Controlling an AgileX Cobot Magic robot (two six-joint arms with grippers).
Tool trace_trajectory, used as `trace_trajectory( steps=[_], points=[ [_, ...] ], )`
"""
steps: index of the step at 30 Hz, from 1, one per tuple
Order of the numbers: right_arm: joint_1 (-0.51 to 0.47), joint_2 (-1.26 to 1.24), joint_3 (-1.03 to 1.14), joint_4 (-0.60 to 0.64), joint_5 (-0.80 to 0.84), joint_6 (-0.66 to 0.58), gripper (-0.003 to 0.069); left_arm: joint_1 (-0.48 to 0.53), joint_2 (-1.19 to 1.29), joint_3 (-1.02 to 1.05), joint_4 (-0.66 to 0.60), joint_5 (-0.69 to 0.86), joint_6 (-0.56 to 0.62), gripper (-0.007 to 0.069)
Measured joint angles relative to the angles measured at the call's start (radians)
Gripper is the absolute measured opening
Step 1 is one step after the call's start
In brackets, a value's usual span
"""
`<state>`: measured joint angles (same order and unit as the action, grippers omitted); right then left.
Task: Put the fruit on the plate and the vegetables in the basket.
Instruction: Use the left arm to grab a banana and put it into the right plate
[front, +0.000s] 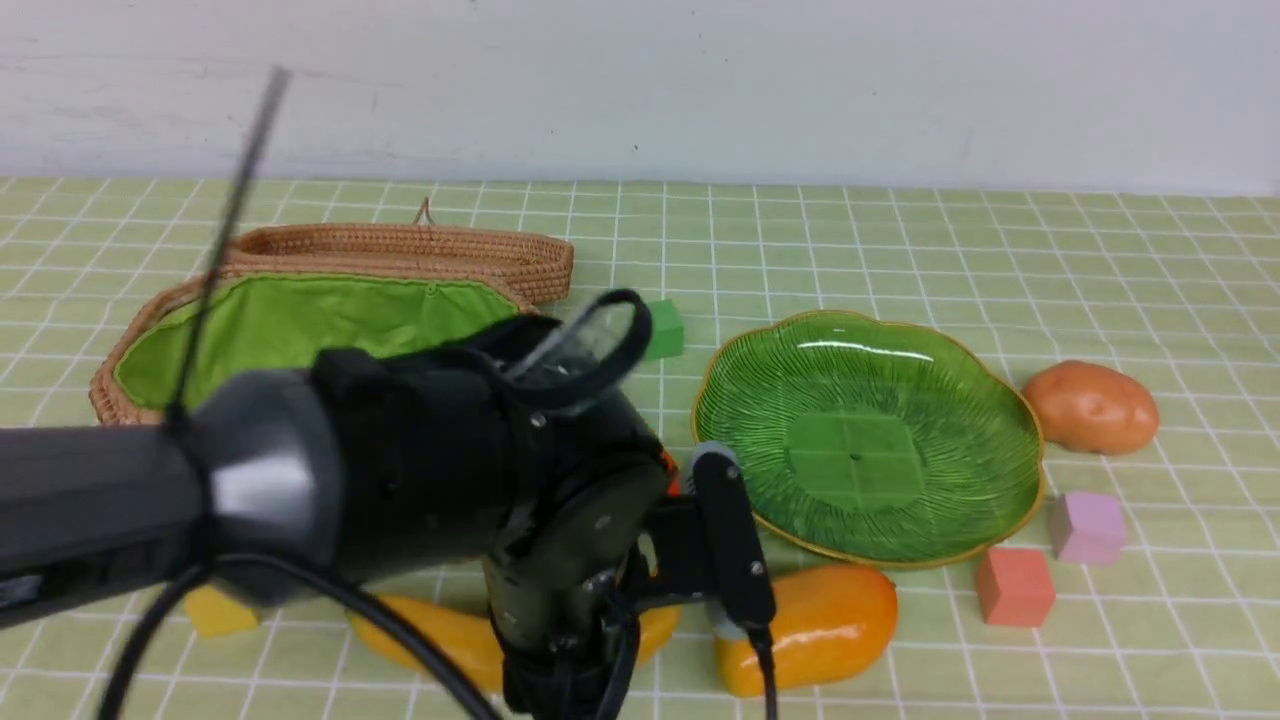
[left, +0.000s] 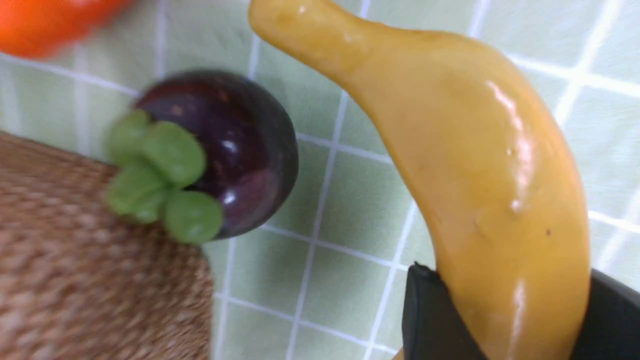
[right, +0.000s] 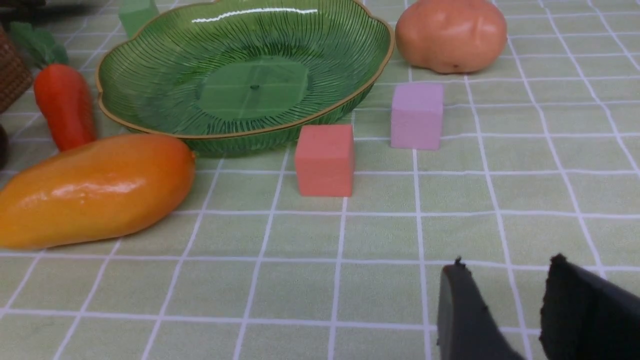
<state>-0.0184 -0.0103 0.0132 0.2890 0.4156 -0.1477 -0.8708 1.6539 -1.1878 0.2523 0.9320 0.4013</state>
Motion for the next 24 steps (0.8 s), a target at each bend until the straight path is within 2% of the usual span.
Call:
trace_trajectory(
  steps=[11, 24],
  points=[
    [0.000, 0.000, 0.000, 0.000, 0.000, 0.000, 0.0240, -0.019, 0.012, -0.285, -0.067, -0.027, 0.027, 0.0309],
    [0.000, 0.000, 0.000, 0.000, 0.000, 0.000, 0.0240, -0.019, 0.164, -0.341, -0.094, -0.150, 0.201, 0.0309]
  ],
)
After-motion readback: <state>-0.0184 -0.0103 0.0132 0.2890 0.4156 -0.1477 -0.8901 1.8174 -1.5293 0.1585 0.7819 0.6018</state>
